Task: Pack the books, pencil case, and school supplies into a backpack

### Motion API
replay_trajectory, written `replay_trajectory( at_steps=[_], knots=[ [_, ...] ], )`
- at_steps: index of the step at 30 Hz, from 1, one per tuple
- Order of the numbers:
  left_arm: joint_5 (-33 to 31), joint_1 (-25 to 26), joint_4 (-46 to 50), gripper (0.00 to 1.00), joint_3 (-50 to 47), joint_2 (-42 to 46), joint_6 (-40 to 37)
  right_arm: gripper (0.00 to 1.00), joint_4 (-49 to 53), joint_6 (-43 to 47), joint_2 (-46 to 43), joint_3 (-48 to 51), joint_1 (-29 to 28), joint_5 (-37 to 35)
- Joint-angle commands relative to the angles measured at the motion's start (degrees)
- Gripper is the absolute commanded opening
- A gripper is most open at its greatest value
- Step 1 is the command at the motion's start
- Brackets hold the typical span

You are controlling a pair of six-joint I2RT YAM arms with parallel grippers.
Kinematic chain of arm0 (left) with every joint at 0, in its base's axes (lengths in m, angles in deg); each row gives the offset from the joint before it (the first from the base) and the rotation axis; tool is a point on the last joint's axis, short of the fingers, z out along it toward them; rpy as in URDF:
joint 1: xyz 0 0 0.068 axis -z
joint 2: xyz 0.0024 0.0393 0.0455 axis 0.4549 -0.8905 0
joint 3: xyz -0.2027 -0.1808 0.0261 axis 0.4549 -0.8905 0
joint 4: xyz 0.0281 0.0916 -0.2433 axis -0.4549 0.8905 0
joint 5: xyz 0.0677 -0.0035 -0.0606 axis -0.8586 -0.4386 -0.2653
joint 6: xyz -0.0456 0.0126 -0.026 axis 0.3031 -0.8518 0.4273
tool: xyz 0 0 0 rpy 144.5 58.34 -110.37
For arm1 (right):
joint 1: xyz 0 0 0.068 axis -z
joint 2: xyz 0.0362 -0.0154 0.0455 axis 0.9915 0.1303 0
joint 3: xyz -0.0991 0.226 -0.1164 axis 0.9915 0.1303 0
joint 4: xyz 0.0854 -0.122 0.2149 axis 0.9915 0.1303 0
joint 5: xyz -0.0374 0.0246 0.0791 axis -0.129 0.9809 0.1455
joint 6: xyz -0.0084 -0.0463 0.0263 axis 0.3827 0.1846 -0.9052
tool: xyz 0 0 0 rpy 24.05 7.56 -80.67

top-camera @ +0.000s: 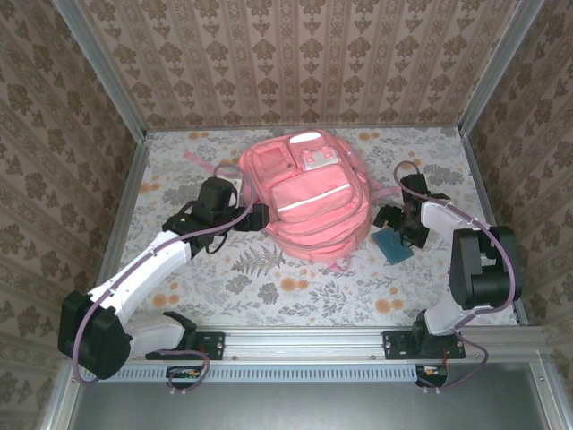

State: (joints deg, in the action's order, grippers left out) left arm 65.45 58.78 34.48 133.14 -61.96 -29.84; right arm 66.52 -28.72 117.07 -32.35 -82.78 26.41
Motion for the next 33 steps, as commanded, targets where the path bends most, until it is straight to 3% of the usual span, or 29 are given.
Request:
replay_trajectory(
  at_steps=[1, 9, 11, 15, 17, 27, 33],
  knots=[
    [0.7, -0.4, 0.3, 0.99, 1.0, 0.1, 0.8, 1.0, 2.6, 1.2, -3.0, 3.2, -0.2, 3.9],
    [0.6, -0.4, -0.6, 0.99, 0.5, -1.1, 0.9, 0.96, -1.7, -2.4, -14.1, 11.7, -3.7, 19.0],
    [0.9, -0.5, -1.0, 0.99, 0.4, -1.2, 1.2, 0.91, -1.2, -2.4, -14.5, 12.0, -4.1, 16.3],
    [1.8, -0.4, -0.7, 0.99, 0.7, -1.1, 1.0, 0.8, 3.7, -3.3, -13.8, 10.5, -4.0, 2.7],
    [1.8, -0.4, -0.2, 0.99, 1.0, -0.9, 0.8, 0.75, 3.5, -4.7, -13.8, 10.8, -3.5, 0.9],
    [2.1, -0.4, 0.0, 0.99, 0.9, -0.3, 1.1, 0.62, -6.9, -7.2, -6.8, 11.4, -1.0, 7.6],
    [2.8, -0.4, 0.2, 0.99, 1.2, 0.0, 1.2, 0.42, -8.2, -6.4, -4.7, 10.5, -0.7, 9.3]
  ],
)
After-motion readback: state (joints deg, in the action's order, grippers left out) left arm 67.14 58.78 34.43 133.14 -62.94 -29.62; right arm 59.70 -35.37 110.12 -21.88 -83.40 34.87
